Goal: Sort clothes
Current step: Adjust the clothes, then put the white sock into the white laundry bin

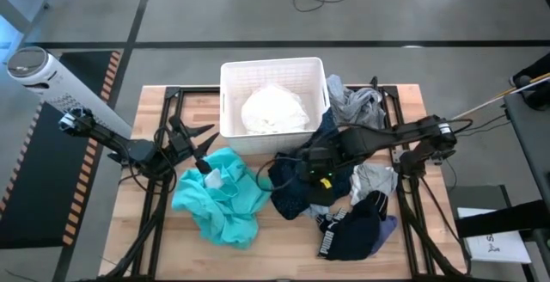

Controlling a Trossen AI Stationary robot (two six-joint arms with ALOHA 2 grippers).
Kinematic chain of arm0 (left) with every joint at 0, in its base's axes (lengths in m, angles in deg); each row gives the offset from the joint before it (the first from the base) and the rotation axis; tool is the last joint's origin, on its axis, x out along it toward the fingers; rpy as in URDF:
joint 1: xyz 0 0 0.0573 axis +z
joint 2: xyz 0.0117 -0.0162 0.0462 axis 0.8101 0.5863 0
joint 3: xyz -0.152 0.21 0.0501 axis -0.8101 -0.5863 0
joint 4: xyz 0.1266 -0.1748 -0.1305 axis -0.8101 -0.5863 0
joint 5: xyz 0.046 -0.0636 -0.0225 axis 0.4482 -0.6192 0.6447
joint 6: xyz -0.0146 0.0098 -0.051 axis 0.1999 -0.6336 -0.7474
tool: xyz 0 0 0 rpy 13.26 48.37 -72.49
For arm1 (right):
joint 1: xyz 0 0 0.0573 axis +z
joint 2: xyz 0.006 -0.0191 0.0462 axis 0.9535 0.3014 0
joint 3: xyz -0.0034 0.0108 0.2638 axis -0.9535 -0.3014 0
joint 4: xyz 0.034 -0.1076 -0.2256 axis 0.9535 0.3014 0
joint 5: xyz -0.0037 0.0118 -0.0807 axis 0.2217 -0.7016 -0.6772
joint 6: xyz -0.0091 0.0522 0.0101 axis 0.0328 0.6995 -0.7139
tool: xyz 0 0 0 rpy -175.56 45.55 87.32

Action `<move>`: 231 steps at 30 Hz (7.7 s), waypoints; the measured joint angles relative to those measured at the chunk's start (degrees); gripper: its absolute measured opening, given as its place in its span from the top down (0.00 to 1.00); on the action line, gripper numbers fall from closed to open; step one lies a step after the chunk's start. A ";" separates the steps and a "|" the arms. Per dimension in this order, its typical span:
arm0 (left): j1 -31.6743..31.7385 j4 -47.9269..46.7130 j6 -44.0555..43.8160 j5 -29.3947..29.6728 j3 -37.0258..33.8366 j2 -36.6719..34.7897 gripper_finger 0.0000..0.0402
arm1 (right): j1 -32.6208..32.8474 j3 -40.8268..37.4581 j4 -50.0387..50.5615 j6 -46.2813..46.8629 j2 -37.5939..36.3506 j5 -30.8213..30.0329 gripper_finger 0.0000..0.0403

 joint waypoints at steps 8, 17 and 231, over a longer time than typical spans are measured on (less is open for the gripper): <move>0.02 -0.01 0.01 0.00 0.00 0.00 0.72 | 2.41 4.40 14.35 4.19 -0.16 -0.66 0.57; 0.02 -0.01 0.00 0.00 0.00 0.00 0.72 | 4.19 -12.70 12.96 8.47 -5.68 4.55 0.59; 0.00 -0.20 0.51 -0.02 -0.02 -0.22 0.72 | -4.49 -9.71 2.08 -10.67 5.35 -0.08 0.53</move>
